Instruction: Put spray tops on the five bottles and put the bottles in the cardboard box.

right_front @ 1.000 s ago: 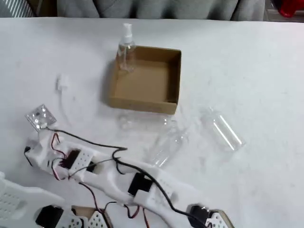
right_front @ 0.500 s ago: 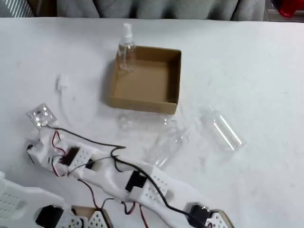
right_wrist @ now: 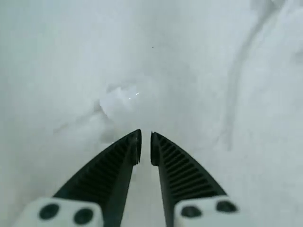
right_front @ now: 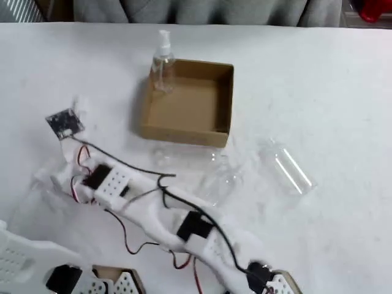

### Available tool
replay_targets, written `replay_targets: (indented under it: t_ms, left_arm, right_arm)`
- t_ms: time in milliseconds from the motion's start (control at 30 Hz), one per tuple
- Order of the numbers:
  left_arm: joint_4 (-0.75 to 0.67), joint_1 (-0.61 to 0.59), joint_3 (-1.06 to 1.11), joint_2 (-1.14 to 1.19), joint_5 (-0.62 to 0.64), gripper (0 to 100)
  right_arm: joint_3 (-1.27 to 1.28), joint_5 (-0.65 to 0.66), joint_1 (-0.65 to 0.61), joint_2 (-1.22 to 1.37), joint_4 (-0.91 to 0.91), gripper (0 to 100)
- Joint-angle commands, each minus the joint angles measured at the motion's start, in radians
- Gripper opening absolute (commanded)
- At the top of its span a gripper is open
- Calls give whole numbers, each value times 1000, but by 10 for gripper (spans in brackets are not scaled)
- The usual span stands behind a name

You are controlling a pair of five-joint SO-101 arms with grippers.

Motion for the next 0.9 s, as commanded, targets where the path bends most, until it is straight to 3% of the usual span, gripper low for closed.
replay_targets:
  t_ms: [0, 167, 367, 667, 867]
  left_arm:
    - [41, 73, -57, -13, -57, 57]
    - [81, 101, -57, -13, -114, 57]
    - [77, 74, -55, -12, -149, 57]
    - [81, 54, -55, -12, -149, 57]
    - [75, 35, -57, -13, -149, 57]
  right_arm:
    - [-23, 221, 10, -157, 242, 15]
    - [-18, 571, 16, -263, 484, 15]
    - [-11, 528, 1, -343, 590, 15]
    - [-2, 494, -71, -349, 581, 22]
    - [-9, 499, -79, -291, 486, 170]
